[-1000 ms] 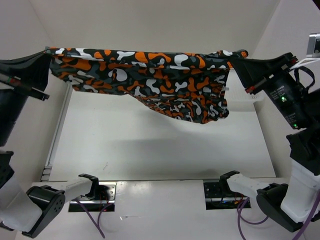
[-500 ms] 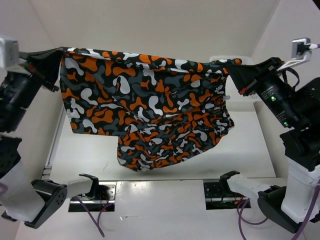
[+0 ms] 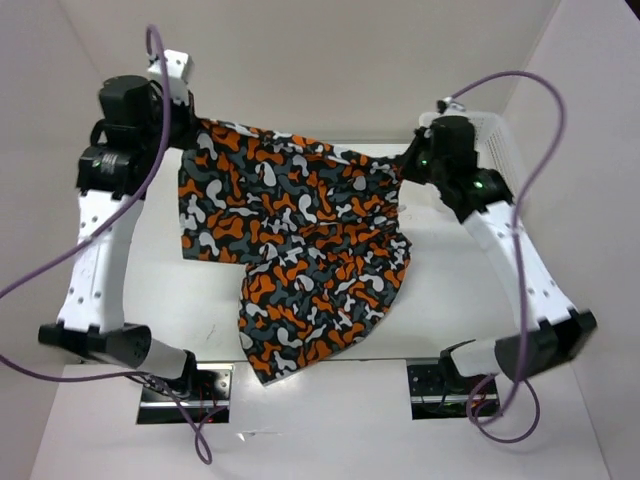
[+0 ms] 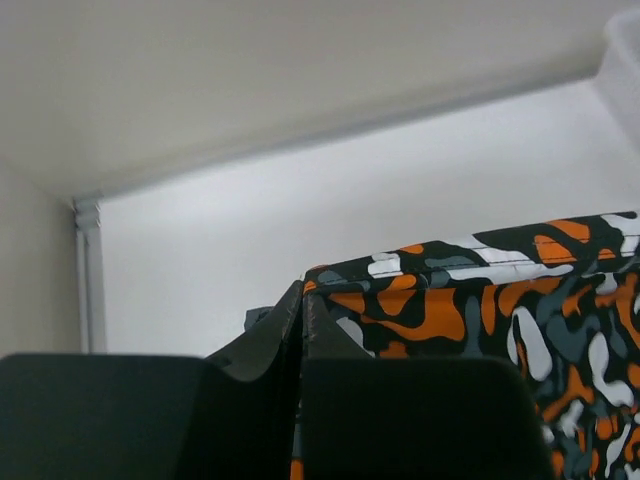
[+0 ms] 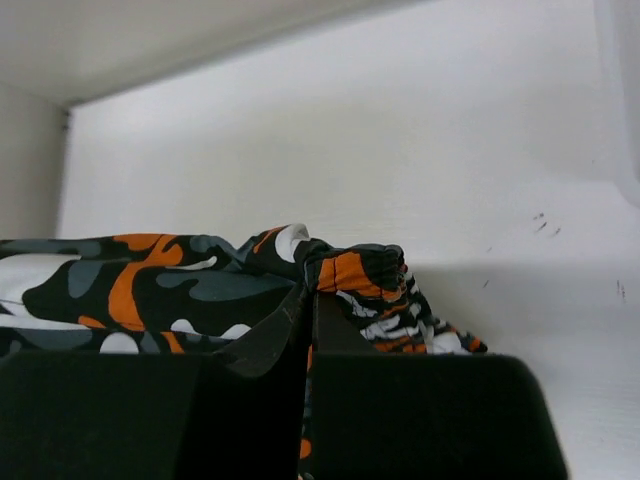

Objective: Fold and stack the shorts
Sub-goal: Flatten the shorts out, then fold the shorts

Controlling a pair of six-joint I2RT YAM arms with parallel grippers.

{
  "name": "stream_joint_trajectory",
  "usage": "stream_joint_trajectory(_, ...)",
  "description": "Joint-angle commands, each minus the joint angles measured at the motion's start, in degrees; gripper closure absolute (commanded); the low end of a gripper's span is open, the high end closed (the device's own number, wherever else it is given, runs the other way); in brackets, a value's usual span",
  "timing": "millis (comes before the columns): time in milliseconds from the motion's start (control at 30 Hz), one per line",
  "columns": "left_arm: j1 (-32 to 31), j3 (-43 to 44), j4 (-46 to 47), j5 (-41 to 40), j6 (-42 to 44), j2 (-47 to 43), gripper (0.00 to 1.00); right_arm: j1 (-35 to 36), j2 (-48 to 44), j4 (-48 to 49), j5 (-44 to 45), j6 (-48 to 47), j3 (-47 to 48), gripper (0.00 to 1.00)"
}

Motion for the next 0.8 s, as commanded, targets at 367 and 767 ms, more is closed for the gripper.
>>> stream_joint_trajectory(367, 11.4, -9.0, 12.6, 11.5, 0.2, 17.1, 1.00, -6.4, 34.8, 9.3, -8.2, 1.2, 14.2, 1.00)
stream_joint_trajectory(767, 11.9, -17.5, 12.5, 18.5, 0.2, 8.9, 1.00, -6.9, 35.4, 7.8, -13.6, 1.1, 14.3, 1.00)
